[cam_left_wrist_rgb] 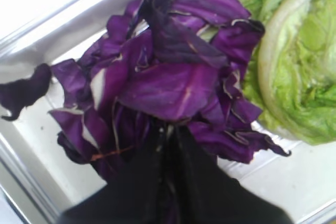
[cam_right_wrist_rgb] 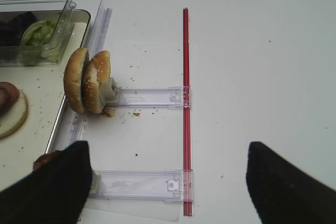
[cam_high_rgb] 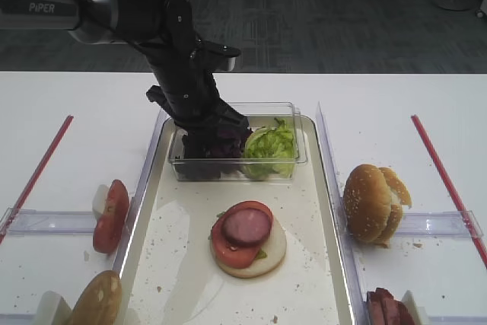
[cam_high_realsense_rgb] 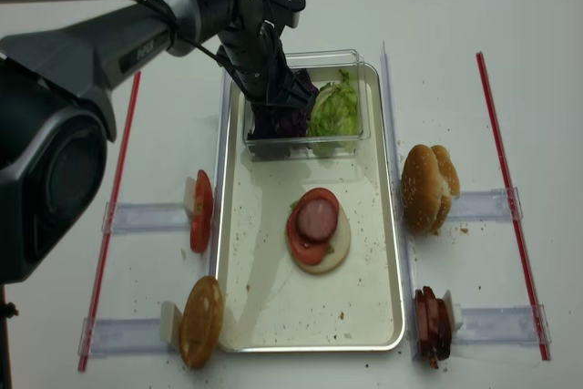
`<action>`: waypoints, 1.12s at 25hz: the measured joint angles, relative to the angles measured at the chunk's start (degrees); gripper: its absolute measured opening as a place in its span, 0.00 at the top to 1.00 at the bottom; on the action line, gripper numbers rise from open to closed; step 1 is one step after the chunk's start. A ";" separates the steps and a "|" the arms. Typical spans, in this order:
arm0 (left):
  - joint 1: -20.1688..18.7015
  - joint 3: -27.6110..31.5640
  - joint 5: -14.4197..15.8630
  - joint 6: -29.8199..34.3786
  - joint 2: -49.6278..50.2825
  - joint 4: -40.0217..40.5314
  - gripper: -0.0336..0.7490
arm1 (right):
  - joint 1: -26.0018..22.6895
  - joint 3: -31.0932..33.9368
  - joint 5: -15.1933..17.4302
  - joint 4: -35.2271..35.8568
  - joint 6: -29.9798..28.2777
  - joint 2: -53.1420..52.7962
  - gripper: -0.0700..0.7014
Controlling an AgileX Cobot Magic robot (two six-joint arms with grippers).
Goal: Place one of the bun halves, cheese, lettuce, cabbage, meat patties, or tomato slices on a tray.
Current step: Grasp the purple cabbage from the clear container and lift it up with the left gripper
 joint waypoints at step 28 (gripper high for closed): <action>0.00 -0.09 6.79 0.04 -15.26 0.10 0.97 | 0.00 0.00 0.00 0.00 0.00 0.00 0.11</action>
